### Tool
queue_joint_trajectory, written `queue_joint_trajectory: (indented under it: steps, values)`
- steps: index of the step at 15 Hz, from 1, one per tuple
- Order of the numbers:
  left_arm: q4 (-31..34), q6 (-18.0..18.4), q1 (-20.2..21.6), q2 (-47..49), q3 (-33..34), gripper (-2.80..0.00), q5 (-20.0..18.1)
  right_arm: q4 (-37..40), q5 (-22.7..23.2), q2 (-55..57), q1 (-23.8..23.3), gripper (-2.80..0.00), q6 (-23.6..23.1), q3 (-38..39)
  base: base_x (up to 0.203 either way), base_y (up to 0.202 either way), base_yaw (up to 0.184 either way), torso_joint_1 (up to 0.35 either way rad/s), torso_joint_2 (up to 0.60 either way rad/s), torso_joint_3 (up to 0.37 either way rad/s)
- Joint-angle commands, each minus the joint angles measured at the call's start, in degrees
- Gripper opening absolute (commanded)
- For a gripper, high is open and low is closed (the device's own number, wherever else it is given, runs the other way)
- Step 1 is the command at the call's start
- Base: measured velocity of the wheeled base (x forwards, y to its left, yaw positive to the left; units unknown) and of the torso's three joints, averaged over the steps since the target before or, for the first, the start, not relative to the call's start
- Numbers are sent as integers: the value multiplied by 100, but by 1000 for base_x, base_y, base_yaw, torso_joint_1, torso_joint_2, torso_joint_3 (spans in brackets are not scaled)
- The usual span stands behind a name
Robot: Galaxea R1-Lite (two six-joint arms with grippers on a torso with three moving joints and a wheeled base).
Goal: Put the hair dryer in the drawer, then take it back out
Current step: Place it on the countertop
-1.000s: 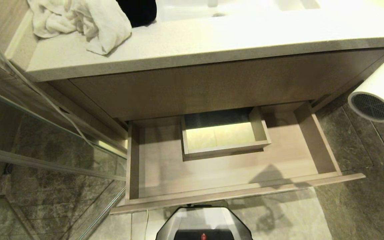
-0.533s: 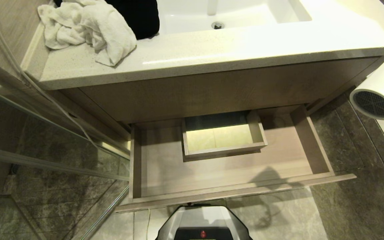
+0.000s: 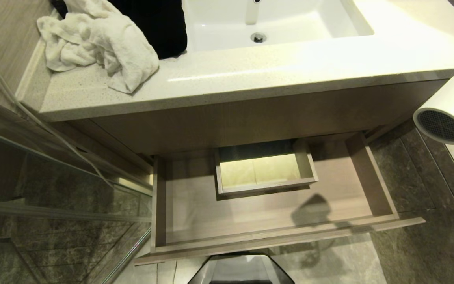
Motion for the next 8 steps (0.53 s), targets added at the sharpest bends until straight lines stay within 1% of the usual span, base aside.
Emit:
queue_joint_trajectory:
  steps: [1,8]
  values:
    - [9,-1,2,-2,0,-280,2,-117,18,43,-11,-280,-24,-6,0,0,0,255,34,290]
    - [0,-1,2,-2,0,-280,-5,-196,8,192,-25,-280,-23,-201,0,0,0,277,-5,263]
